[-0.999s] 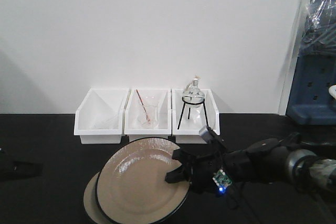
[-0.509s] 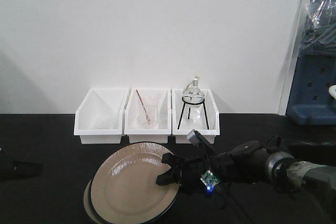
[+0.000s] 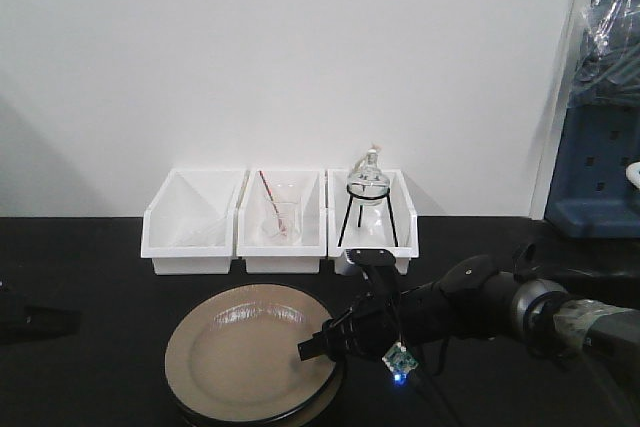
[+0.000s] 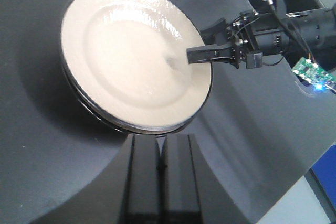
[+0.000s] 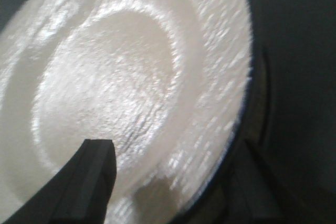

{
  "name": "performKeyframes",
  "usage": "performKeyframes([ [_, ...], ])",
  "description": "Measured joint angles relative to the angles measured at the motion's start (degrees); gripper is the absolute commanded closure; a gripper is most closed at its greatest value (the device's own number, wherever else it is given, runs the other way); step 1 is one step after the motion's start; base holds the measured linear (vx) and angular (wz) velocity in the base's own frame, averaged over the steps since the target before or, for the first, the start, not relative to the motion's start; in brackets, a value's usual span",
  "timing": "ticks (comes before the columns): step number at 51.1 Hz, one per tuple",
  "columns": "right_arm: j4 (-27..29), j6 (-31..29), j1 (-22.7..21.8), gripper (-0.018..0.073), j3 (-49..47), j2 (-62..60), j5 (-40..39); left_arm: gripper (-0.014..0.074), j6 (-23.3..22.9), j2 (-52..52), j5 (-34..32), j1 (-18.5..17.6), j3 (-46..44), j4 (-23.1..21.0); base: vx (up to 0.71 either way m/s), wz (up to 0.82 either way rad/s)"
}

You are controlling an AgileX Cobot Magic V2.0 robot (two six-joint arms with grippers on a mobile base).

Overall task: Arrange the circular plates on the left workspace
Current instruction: 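Lift the plate with the right gripper and lay it onto the other plate, then open the right gripper and withdraw it from the stacked plates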

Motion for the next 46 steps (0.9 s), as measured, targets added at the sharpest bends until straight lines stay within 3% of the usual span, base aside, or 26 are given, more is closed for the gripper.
performKeyframes([
  [12, -11.6, -0.6, -0.2, 0.0092, 0.1, -4.8, -3.0, 0.0600, 0.0, 0.0, -0.8, 0.0, 0.0, 1.5, 0.00, 0.00],
  [18, -17.7, 3.4, -0.2, 0.0206, 0.1, -8.5, -2.7, 0.0597, 0.0, 0.0, -1.6, 0.0, 0.0, 2.8, 0.00, 0.00],
  [24, -30.1, 15.6, -0.2, 0.0488, 0.1, -13.7, 0.5, 0.0597, 0.0, 0.0, -2.2, 0.0, 0.2, 3.1, 0.00, 0.00],
  [25, -42.9, 27.4, -0.2, 0.0573, 1.8, -18.9, 4.6, 0.0597, 0.0, -0.4, -3.0, 0.0, 2.2, 3.3, 0.00, 0.00],
  [31, -53.3, 37.9, -0.2, 0.0568, 7.9, -26.1, 4.7, 0.0597, 0.0, -2.9, -7.6, 0.0, 8.0, 4.3, 0.00, 0.00],
  [37, -56.2, 42.6, -0.3, 0.0566, 17.1, -35.0, -1.1, 0.0597, 0.9, -8.6, -16.3, 0.0, 16.7, 4.8, 0.00, 0.00],
  [46, -54.7, 44.9, -0.3, 0.0565, 37.7, -53.2, -18.0, 0.0597, 5.8, -20.8, -24.6, -2.0, 30.1, 4.9, 0.00, 0.00],
])
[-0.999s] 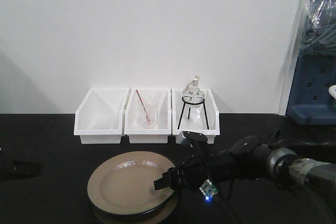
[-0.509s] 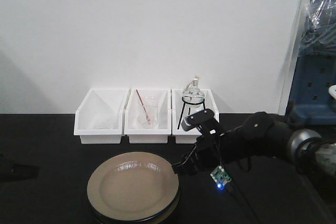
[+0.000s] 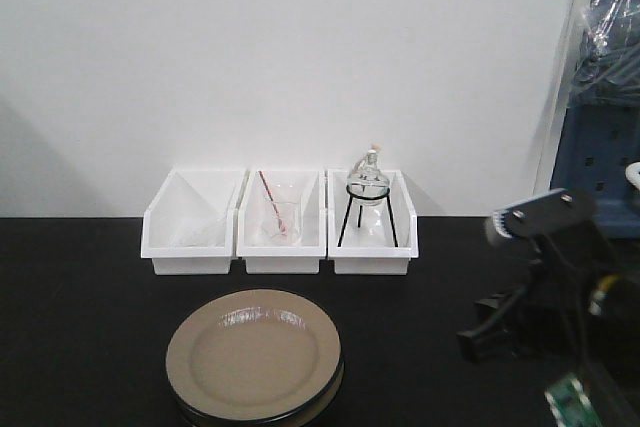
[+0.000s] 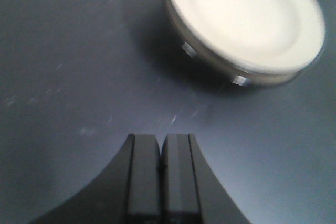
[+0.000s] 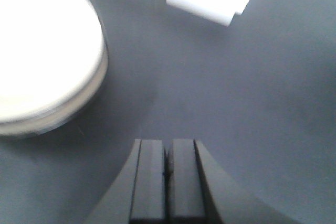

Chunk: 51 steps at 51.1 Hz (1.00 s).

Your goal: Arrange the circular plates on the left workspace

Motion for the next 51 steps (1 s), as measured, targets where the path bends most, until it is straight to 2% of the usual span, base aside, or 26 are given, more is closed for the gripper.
performKeyframes([
  [10, 1.7, 0.9, 0.0, 0.0565, 21.5, -18.0, -12.5, 0.0597, 5.7, -15.5, -1.0, -3.6, 7.7, -0.9, 0.00, 0.00],
  [18, 2.0, 0.9, 0.0, 0.0565, 34.9, -30.2, -20.0, 0.0597, 6.7, -27.1, -2.6, -3.8, 8.9, -2.1, 0.00, 0.00],
  [23, 2.2, 0.9, 0.0, 0.0565, 40.1, -35.4, -25.6, 0.0597, 6.8, -31.3, -5.6, -3.8, 10.4, -3.9, 0.00, 0.00],
  [33, 2.4, 0.9, 0.0, 0.0565, 42.8, -38.1, -31.9, 0.0596, 6.8, -33.8, -10.3, -3.8, 11.3, -8.7, 0.00, 0.00],
  [39, 2.4, 0.9, 0.0, 0.0565, 42.9, -38.1, -32.5, 0.0596, 6.8, -33.8, -8.9, -3.8, 11.3, -10.9, 0.00, 0.00],
  [51, 2.4, 0.9, 0.0, 0.0565, 42.9, -38.1, -32.5, 0.0596, 6.8, -33.8, -5.9, -3.8, 11.3, -11.0, 0.00, 0.00],
])
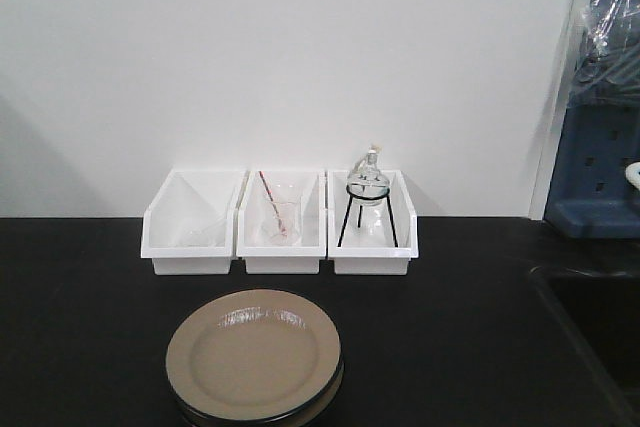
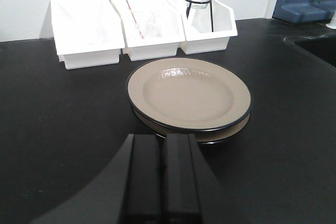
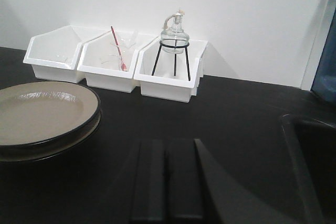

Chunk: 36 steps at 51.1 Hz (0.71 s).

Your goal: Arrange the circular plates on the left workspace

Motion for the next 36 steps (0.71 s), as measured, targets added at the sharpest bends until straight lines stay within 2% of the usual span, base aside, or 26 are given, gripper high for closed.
performKeyframes([
  [8, 0.0, 0.0, 0.0, 0.0565, 0.0, 0.0, 0.0, 0.0596, 0.0, 0.0, 0.1, -0.7, 0.0, 0.0, 0.00, 0.00],
  [17, 0.0, 0.0, 0.0, 0.0565, 0.0, 0.0, 0.0, 0.0596, 0.7, -1.2, -1.0, -7.4, 0.8, 0.0, 0.00, 0.00],
  [25, 0.0, 0.0, 0.0, 0.0565, 0.1, 0.0, 0.0, 0.0596, 1.7, -4.0, -11.1, -10.0, 3.6, -0.1, 0.00, 0.00],
  [28, 0.0, 0.0, 0.0, 0.0565, 0.1, 0.0, 0.0, 0.0596, -0.2, -6.2, -16.0, -10.2, 5.5, 0.8, 0.00, 0.00],
  [30, 0.0, 0.0, 0.0, 0.0565, 0.1, 0.0, 0.0, 0.0596, -2.3, -8.2, -18.2, -10.2, 6.7, 3.0, 0.00, 0.00],
  [34, 0.0, 0.0, 0.0, 0.0565, 0.1, 0.0, 0.0, 0.0596, -9.6, -11.9, -20.2, -10.2, 9.5, 10.7, 0.00, 0.00],
  [36, 0.0, 0.0, 0.0, 0.0565, 0.1, 0.0, 0.0, 0.0596, -15.1, -14.3, -20.4, -10.2, 11.1, 15.5, 0.00, 0.00],
])
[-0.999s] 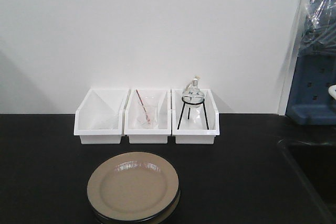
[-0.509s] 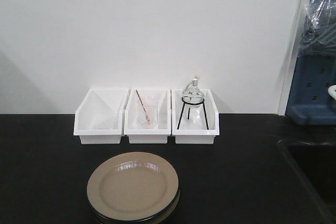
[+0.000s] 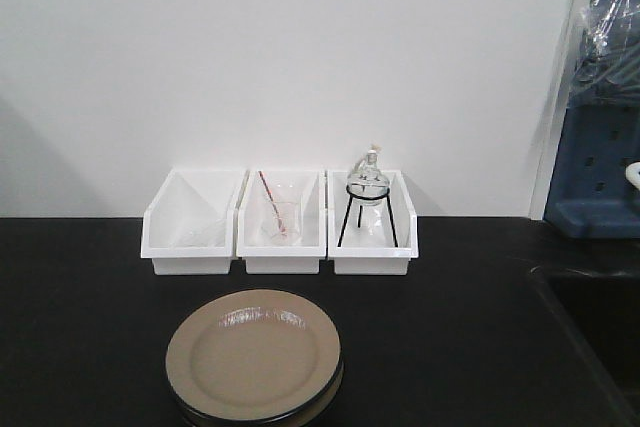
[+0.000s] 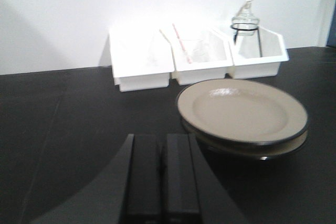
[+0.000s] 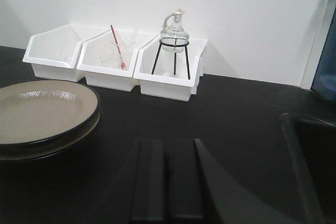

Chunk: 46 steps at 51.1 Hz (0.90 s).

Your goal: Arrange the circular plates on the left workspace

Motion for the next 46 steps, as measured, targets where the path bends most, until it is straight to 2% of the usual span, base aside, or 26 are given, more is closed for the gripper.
performKeyframes([
  [3, 0.0, 0.0, 0.0, 0.0565, 0.0, 0.0, 0.0, 0.0596, -8.5, -3.6, 0.0, 0.0, 2.1, 10.0, 0.00, 0.00],
  [4, 0.0, 0.0, 0.0, 0.0565, 0.0, 0.0, 0.0, 0.0596, -13.1, -4.7, 0.0, 0.0, 3.2, 14.6, 0.00, 0.00],
  [9, 0.0, 0.0, 0.0, 0.0565, 0.0, 0.0, 0.0, 0.0596, -28.6, -9.6, -1.2, 0.0, 7.2, 28.6, 0.00, 0.00],
  [13, 0.0, 0.0, 0.0, 0.0565, 0.0, 0.0, 0.0, 0.0596, -37.6, -13.0, -3.9, 0.0, 10.8, 37.7, 0.00, 0.00],
  [16, 0.0, 0.0, 0.0, 0.0565, 0.0, 0.0, 0.0, 0.0596, -43.5, -14.4, -5.4, 0.0, 12.0, 42.8, 0.00, 0.00],
  [20, 0.0, 0.0, 0.0, 0.0565, 0.0, 0.0, -0.1, 0.0596, -47.1, -14.9, -5.6, 0.0, 12.1, 46.6, 0.00, 0.00],
  [25, 0.0, 0.0, 0.0, 0.0565, 0.0, 0.0, 0.0, 0.0596, -48.5, -15.0, -5.0, 0.0, 12.1, 48.7, 0.00, 0.00],
  [46, 0.0, 0.0, 0.0, 0.0565, 0.0, 0.0, 0.0, 0.0596, -49.0, -15.0, -4.1, 0.0, 12.1, 49.2, 0.00, 0.00],
])
